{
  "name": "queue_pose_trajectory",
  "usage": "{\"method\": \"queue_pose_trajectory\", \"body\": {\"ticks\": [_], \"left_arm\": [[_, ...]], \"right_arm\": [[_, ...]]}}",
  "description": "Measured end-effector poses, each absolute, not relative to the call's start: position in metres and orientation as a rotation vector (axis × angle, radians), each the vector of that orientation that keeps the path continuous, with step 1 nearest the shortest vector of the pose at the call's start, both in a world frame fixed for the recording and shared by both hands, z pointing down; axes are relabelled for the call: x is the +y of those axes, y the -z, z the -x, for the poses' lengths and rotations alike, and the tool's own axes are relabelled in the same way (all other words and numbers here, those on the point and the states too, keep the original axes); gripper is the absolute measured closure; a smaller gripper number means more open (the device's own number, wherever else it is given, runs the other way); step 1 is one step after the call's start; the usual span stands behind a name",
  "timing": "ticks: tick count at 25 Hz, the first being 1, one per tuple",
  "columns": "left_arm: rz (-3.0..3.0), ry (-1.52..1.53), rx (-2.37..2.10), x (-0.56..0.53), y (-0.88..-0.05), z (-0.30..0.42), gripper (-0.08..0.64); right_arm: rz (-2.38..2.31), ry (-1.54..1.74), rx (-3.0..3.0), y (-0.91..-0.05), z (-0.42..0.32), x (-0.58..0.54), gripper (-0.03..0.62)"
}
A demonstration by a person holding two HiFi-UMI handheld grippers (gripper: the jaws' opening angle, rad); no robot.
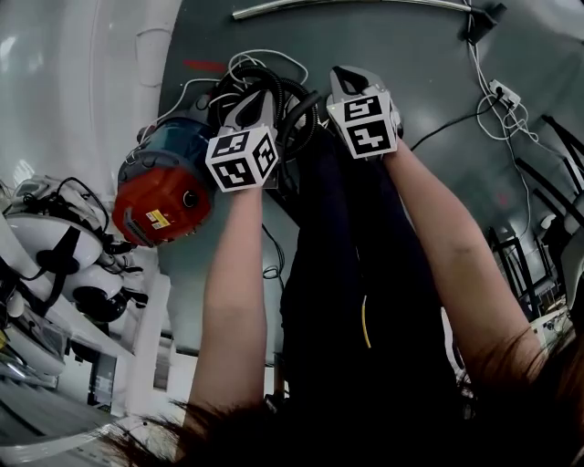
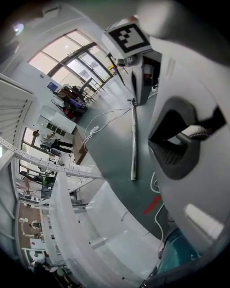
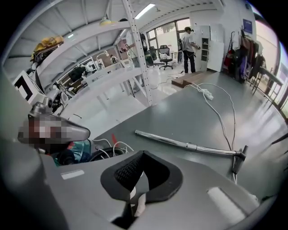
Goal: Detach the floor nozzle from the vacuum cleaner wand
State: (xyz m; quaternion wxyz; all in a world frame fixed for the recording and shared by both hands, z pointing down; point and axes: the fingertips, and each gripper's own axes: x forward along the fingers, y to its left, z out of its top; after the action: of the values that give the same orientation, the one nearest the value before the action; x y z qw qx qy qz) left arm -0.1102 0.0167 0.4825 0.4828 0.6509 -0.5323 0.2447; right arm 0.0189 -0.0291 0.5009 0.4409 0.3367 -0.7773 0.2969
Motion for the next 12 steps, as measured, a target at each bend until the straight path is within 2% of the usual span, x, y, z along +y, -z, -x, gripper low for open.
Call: {"method": "queue_pose_trajectory", "body": {"ticks": [12], "left_arm": [[-1.578,-0.651,-1.254,0.045,-0.490,0.116,0.551]], "right_arm": [[-0.847,-0.791,-1.915,-0.503,-0.016,-0.017,0.595]]}}
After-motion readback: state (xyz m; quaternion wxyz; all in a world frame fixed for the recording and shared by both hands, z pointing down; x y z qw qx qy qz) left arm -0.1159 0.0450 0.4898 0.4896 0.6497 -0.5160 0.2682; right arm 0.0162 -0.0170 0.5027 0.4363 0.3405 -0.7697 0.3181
